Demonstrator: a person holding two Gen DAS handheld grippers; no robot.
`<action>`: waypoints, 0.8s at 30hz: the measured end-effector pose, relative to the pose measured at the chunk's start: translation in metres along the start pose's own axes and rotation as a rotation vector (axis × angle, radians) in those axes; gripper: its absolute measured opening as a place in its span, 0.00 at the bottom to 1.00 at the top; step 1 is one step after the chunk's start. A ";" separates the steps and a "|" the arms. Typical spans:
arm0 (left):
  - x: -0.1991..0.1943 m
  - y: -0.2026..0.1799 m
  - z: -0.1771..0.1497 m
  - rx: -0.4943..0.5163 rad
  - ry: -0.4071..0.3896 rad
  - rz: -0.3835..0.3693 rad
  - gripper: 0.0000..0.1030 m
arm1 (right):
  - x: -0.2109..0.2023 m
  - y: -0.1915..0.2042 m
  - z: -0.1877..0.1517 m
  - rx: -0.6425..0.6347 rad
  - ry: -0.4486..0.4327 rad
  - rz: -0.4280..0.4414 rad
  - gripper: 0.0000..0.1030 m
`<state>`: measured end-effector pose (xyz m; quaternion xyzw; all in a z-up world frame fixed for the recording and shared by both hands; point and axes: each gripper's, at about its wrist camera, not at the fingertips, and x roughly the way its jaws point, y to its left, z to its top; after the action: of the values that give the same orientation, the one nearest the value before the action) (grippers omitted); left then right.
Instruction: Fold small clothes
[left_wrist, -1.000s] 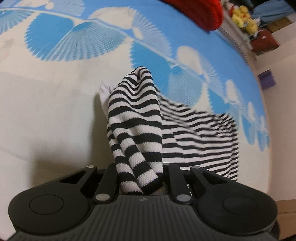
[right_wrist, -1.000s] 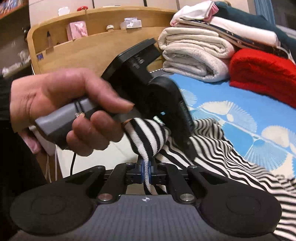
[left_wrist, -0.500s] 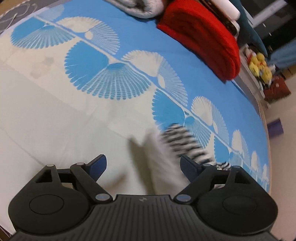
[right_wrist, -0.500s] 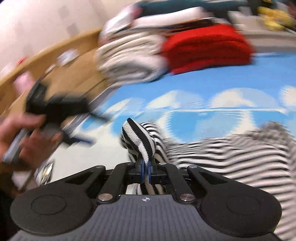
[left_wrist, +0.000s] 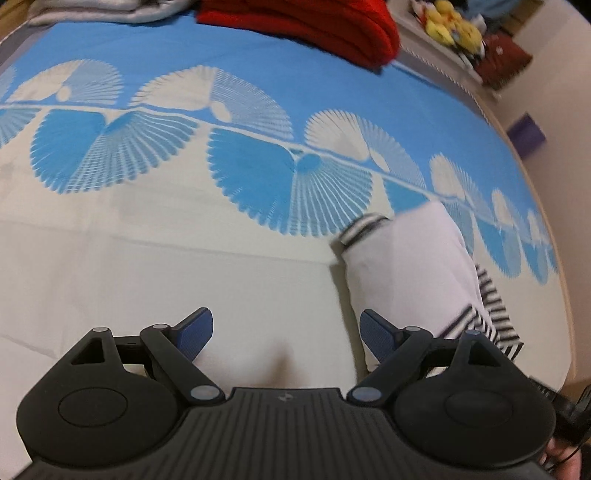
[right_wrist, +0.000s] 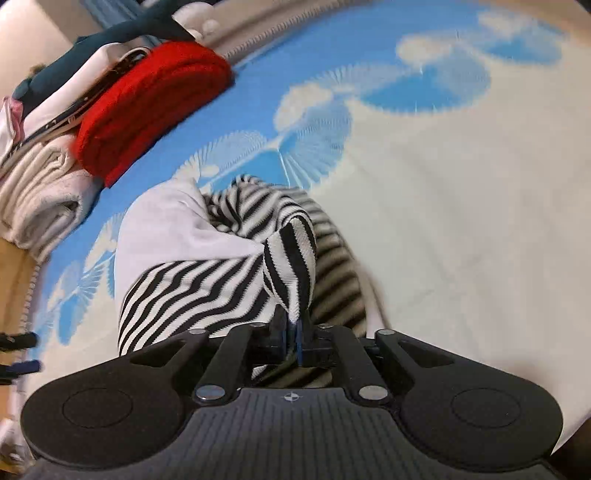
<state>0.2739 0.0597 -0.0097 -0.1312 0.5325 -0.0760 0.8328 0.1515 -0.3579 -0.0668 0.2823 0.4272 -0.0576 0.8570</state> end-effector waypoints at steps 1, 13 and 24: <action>0.003 -0.003 0.000 0.008 0.003 0.001 0.87 | 0.000 -0.002 0.000 0.007 -0.002 -0.003 0.21; 0.013 -0.017 -0.001 0.015 0.020 0.012 0.87 | 0.020 -0.012 0.016 0.055 0.004 0.024 0.49; 0.013 -0.020 -0.001 0.038 0.015 0.005 0.87 | -0.009 0.013 0.014 -0.113 -0.134 0.098 0.07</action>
<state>0.2791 0.0368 -0.0153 -0.1135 0.5375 -0.0847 0.8313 0.1601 -0.3560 -0.0473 0.2494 0.3569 -0.0102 0.9002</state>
